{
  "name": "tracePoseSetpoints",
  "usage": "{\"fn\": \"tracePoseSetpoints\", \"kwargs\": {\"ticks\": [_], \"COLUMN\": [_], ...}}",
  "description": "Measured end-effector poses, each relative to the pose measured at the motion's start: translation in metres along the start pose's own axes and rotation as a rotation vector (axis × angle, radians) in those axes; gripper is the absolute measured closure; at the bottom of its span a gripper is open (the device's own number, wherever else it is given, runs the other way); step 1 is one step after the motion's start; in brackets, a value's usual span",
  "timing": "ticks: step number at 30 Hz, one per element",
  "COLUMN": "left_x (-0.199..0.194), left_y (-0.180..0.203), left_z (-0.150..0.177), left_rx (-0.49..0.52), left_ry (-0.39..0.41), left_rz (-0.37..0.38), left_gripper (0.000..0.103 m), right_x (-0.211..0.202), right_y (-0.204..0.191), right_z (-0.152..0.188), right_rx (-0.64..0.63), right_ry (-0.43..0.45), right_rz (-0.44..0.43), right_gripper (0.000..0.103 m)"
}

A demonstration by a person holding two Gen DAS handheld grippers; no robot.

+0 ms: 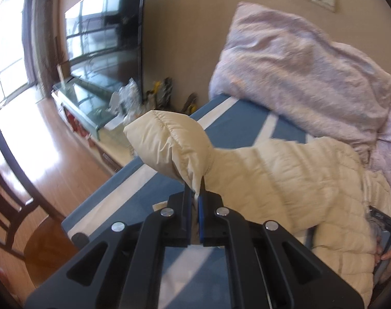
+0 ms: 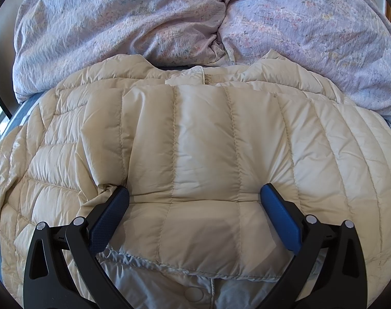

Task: Fold large clothes
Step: 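Grasp the sleeve cuff with the left gripper and lift it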

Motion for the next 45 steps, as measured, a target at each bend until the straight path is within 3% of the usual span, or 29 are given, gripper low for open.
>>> {"fn": "tracePoseSetpoints", "kwargs": {"ticks": [7, 16, 30, 40, 43, 45], "left_x": [-0.023, -0.033, -0.038, -0.031, -0.028, -0.027], "left_y": [0.065, 0.172, 0.359, 0.447, 0.45, 0.447], "left_z": [-0.018, -0.016, 0.035, 0.085, 0.094, 0.093], "left_rx": [0.088, 0.198, 0.384, 0.493, 0.496, 0.488], "left_ry": [0.028, 0.006, -0.094, -0.187, -0.208, -0.209], "left_rz": [0.088, 0.23, 0.5, 0.577, 0.576, 0.579], "left_gripper": [0.099, 0.099, 0.099, 0.097, 0.087, 0.063], "right_x": [-0.009, -0.048, -0.101, -0.107, -0.106, -0.108], "right_y": [0.002, 0.046, 0.141, 0.168, 0.169, 0.169], "right_z": [-0.001, 0.011, 0.033, 0.044, 0.047, 0.048], "right_rx": [-0.026, 0.029, 0.129, 0.146, 0.147, 0.143], "right_ry": [-0.046, -0.03, 0.044, 0.061, 0.056, 0.06], "right_rz": [-0.016, -0.035, 0.046, 0.077, 0.075, 0.072], "right_gripper": [0.001, 0.001, 0.001, 0.001, 0.001, 0.001]}}
Point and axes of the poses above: each gripper's, at about its wrist camera, not at the fingertips, and x roughly the way its jaws point, y to its right, z to its underside, the point moved 3 cm from there along x, roughly the way its jaws point, and after that the axes turned 2 degrees about -z, right-handed, at the moved point
